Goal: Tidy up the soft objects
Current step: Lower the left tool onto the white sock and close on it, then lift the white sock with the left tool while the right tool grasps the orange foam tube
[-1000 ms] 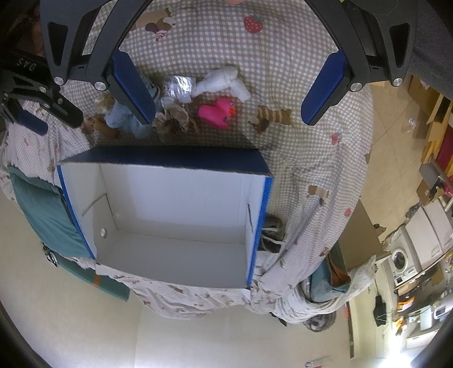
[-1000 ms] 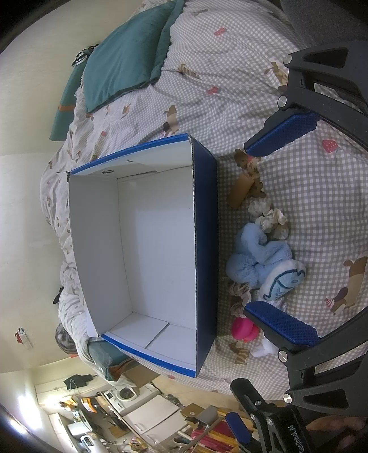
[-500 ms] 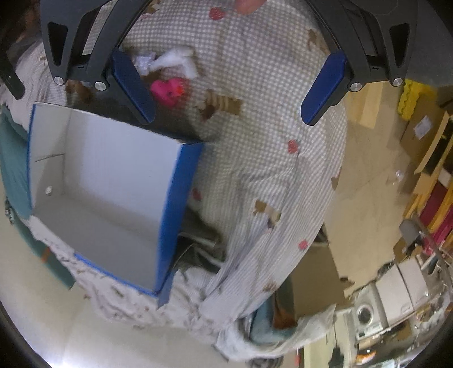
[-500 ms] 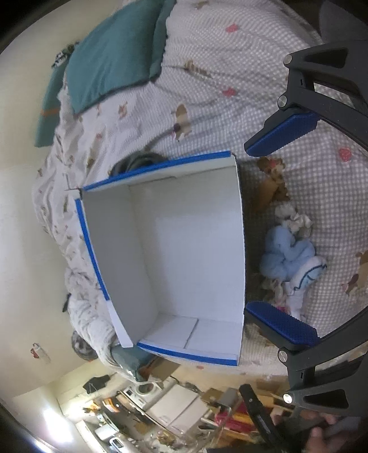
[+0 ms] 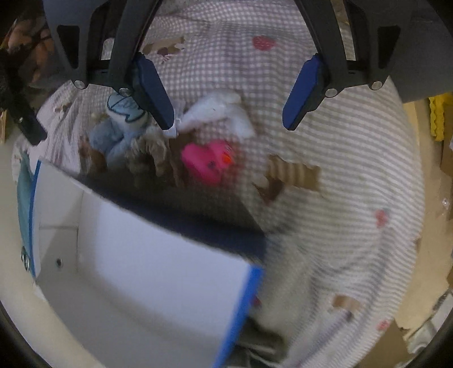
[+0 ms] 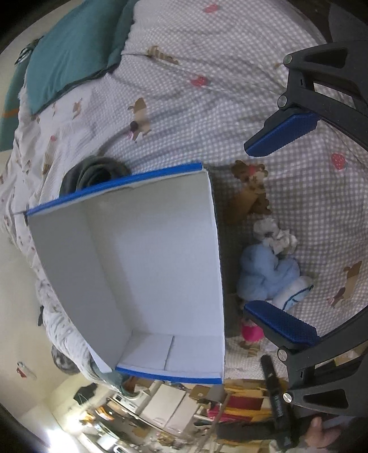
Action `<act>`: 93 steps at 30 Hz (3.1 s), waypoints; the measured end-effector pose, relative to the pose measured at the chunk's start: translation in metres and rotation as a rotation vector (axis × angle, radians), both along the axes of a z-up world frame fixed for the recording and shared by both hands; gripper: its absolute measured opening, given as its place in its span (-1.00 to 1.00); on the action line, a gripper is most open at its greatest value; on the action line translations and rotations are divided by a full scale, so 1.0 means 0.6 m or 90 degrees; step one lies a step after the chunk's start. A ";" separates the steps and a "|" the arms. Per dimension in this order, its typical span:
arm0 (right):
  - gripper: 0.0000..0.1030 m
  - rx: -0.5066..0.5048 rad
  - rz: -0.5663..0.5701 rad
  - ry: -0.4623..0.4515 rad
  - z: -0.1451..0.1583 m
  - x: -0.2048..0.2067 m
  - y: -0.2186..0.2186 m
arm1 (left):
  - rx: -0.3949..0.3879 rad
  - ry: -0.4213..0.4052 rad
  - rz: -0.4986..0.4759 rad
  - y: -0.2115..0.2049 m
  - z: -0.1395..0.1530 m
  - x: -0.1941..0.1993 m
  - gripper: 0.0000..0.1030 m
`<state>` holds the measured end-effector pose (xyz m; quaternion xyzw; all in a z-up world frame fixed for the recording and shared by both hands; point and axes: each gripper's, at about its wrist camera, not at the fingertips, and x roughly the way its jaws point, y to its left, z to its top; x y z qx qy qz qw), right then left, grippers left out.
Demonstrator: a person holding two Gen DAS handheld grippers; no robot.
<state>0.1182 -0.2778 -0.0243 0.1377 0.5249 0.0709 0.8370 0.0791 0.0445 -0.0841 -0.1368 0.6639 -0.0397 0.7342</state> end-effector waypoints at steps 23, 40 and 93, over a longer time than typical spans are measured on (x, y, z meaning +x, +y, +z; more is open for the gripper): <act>1.00 0.001 -0.030 0.025 -0.021 0.004 -0.021 | 0.015 -0.033 -0.017 -0.021 -0.005 -0.007 -0.49; 0.19 -0.014 -0.069 0.161 -0.136 0.093 -0.008 | 0.069 -0.096 0.027 0.005 0.035 -0.022 -0.49; -0.88 -0.082 0.018 0.107 -0.111 0.009 0.067 | 0.092 -0.102 0.040 0.006 0.032 -0.022 -0.49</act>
